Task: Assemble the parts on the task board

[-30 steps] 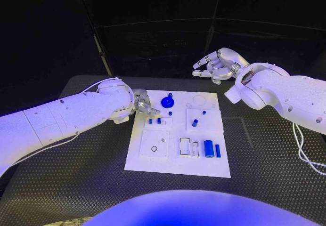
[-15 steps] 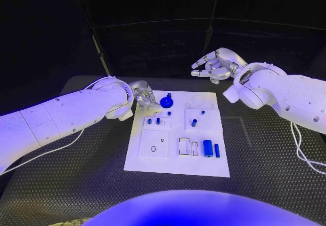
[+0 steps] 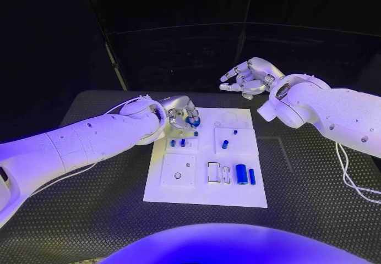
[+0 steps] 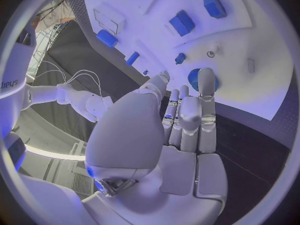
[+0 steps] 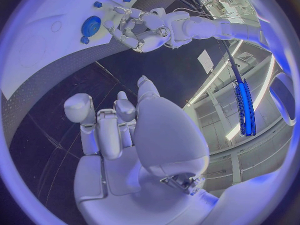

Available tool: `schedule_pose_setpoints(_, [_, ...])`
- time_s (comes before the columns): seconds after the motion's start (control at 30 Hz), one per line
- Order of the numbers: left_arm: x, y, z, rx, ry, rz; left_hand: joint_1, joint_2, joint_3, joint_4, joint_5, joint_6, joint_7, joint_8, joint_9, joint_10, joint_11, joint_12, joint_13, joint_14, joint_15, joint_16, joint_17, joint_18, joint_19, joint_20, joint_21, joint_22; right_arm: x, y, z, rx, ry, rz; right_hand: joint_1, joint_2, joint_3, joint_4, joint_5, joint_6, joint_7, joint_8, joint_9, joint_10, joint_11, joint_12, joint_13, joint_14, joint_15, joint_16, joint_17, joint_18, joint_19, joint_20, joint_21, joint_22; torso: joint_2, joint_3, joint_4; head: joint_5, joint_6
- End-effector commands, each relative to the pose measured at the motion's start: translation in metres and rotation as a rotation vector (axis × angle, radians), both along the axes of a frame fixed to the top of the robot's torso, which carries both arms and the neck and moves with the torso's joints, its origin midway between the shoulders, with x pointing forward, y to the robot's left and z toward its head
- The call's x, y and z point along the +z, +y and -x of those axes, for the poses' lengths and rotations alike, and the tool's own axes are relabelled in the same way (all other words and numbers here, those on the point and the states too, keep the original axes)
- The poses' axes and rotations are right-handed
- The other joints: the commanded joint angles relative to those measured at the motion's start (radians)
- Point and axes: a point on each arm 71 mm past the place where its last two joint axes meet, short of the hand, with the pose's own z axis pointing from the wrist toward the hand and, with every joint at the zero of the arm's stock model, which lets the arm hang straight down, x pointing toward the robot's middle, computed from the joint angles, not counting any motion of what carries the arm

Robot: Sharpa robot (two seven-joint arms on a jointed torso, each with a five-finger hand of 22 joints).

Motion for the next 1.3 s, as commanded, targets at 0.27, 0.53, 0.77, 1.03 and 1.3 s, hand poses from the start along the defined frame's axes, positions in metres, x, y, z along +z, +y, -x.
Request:
schedule_pose_setpoints(0.27, [-0.008,-0.016,-0.001,-0.137,-0.057,-0.178,0.006,0.012,-0.044,-0.008,0.0,0.04,-0.009,-0.04,-0.042,0.022,-0.006,-0.033,-0.053,0.067,-0.006,0.157,0.151,-0.038,0.13,-0.008,0.232,0.212,0.001,0.004,0.001,0.018,-0.006,0.001,0.003,0.008,-0.006,0.002,0.003,0.0,-0.004,0.003,-0.001,-0.002,-0.004,-0.002,-0.001,0.053,-0.006,-0.005,0.041,0.013,-0.005,-0.002,-0.005,-0.002,-0.001,-0.0003,0.0002,-0.003,-0.001])
schedule_pose_setpoints(0.53, [-0.013,-0.024,-0.002,-0.151,-0.036,-0.218,0.012,0.02,-0.049,-0.011,0.001,0.054,-0.014,-0.046,-0.05,0.031,-0.009,-0.04,-0.065,0.07,-0.011,0.154,0.134,-0.045,0.151,-0.012,0.271,0.248,0.001,0.005,0.001,0.02,-0.006,0.001,0.003,0.008,-0.006,0.002,0.003,0.0,-0.004,0.003,-0.001,-0.002,-0.004,-0.002,-0.001,0.053,-0.006,-0.005,0.041,0.013,-0.005,-0.002,-0.005,-0.002,-0.001,0.0,0.0006,-0.006,-0.002])
schedule_pose_setpoints(0.77, [-0.017,-0.027,-0.003,-0.155,-0.023,-0.252,0.023,0.032,-0.043,-0.014,0.002,0.074,-0.017,-0.047,-0.056,0.049,-0.011,-0.043,-0.074,0.072,-0.012,0.155,0.128,-0.048,0.16,-0.014,0.288,0.265,0.001,0.005,0.001,0.02,-0.005,0.001,0.003,0.008,-0.006,0.002,0.003,0.0,-0.004,0.003,-0.001,-0.002,-0.004,-0.002,-0.001,0.053,-0.006,-0.005,0.041,0.013,-0.005,-0.002,-0.005,-0.002,-0.001,0.0007,0.0016,-0.008,-0.003])
schedule_pose_setpoints(1.03, [-0.02,-0.031,-0.004,-0.167,-0.011,-0.277,0.039,0.049,-0.022,-0.018,0.003,0.103,-0.025,-0.05,-0.062,0.076,-0.015,-0.053,-0.088,0.072,-0.015,0.158,0.123,-0.05,0.163,-0.017,0.3,0.28,0.001,0.007,0.0,0.023,-0.005,0.0,0.003,0.01,-0.006,0.002,0.004,0.0,-0.004,0.004,-0.001,-0.001,-0.004,-0.001,0.001,0.053,-0.007,-0.005,0.042,0.013,-0.004,-0.002,-0.005,-0.001,-0.001,0.0007,0.0011,-0.01,-0.004])
schedule_pose_setpoints(1.3, [-0.024,-0.034,-0.005,-0.175,0.005,-0.288,0.051,0.057,0.006,-0.019,0.001,0.122,-0.03,-0.059,-0.071,0.098,-0.021,-0.072,-0.103,0.071,-0.02,0.161,0.119,-0.052,0.164,-0.021,0.31,0.294,0.0,0.008,0.0,0.026,-0.002,0.001,0.003,0.01,-0.006,0.002,0.004,0.0,-0.004,0.004,-0.001,-0.001,-0.004,-0.001,0.001,0.053,-0.007,-0.005,0.042,0.013,-0.004,-0.002,-0.005,-0.001,-0.002,0.0006,0.0019,-0.009,-0.006])
